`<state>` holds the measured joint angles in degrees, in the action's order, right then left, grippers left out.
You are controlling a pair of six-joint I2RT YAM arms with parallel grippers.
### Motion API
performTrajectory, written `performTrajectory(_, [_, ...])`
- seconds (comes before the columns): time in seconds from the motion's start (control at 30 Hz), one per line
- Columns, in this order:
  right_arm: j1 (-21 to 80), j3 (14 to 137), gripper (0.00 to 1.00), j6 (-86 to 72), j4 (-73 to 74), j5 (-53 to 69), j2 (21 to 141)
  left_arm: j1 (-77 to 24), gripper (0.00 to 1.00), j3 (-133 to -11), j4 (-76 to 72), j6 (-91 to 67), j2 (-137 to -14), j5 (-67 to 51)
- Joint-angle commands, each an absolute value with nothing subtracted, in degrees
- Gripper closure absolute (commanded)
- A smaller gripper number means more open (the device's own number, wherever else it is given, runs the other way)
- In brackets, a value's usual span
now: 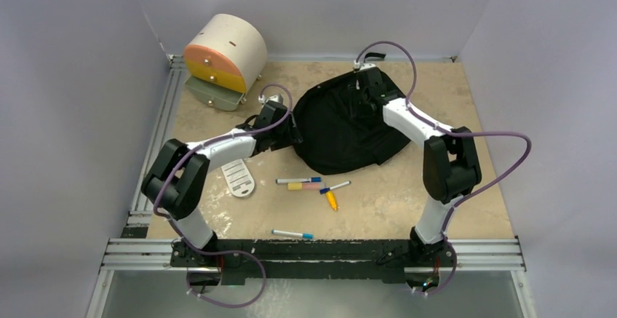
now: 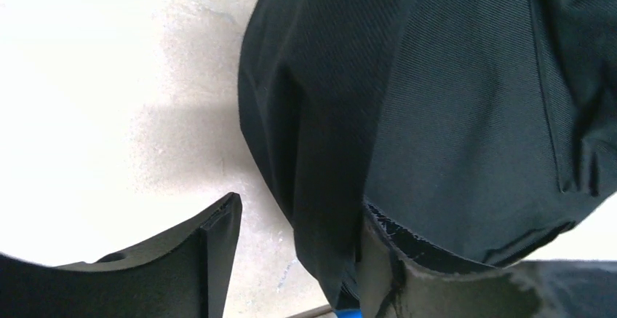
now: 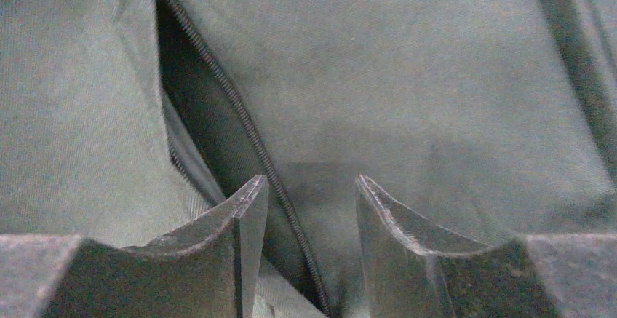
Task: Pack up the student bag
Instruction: Unzip the student bag at the center of the board.
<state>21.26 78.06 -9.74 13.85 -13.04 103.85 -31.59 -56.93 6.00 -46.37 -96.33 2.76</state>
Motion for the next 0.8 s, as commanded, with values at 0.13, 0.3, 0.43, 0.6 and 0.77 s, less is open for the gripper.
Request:
performTrajectory(0.13, [21.67, 74.70, 0.47, -5.44, 12.36, -0.31, 102.86, -28.98, 0.50, -69.11, 6.32, -37.12, -103.36, 0.88])
performTrajectory(0.3, [22.88, 74.23, 0.40, -5.37, 12.44, 5.62, 102.52, -28.07, 0.50, -78.57, 8.68, -31.66, -109.10, 0.26])
performTrajectory(0.43, [26.07, 73.74, 0.33, -6.46, 11.42, 6.66, 101.72, -27.28, 0.50, -82.98, 9.04, -28.57, -111.99, -1.18])
performTrajectory(0.6, [30.02, 74.93, 0.29, -8.12, 10.64, 0.99, 102.58, -26.91, 0.49, -86.29, 9.43, -25.64, -114.54, -1.91])
performTrajectory(0.77, [30.32, 75.06, 0.28, -11.29, 9.23, -10.50, 102.02, -26.81, 0.49, -86.25, 9.71, -23.82, -115.27, -2.29])
